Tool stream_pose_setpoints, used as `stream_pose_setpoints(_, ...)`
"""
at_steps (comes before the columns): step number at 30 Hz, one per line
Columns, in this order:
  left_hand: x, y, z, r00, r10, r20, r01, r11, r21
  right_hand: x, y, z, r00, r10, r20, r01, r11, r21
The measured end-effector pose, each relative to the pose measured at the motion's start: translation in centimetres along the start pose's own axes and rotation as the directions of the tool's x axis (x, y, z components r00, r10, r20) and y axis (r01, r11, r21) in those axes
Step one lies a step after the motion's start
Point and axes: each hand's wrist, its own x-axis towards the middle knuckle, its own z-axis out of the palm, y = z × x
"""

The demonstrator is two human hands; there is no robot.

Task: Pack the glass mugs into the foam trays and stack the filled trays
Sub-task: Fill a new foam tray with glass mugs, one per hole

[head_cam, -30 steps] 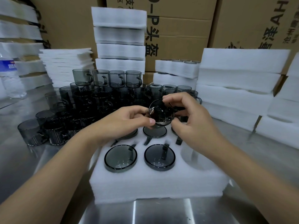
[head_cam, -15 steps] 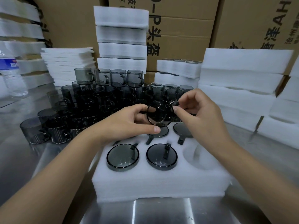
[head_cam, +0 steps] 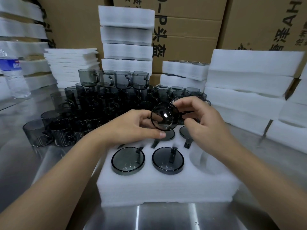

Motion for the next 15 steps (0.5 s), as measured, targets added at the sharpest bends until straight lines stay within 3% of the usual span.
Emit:
stream_pose_setpoints(10, 0.07, -0.07, -0.06, 1.0, -0.008, 0.014, 0.008, 1.0, 0.008, -0.12, 0.15, 0.08, 0.993, -0.068, 0.099, 0.073, 0.996, -0.045)
stream_pose_setpoints(15, -0.15, 0.13, -0.05, 1.0, 0.009, -0.01, -0.008, 0.998, 0.065, -0.15, 0.33, 0.04, 0.986, -0.031, 0.164, 0.054, 0.989, -0.138)
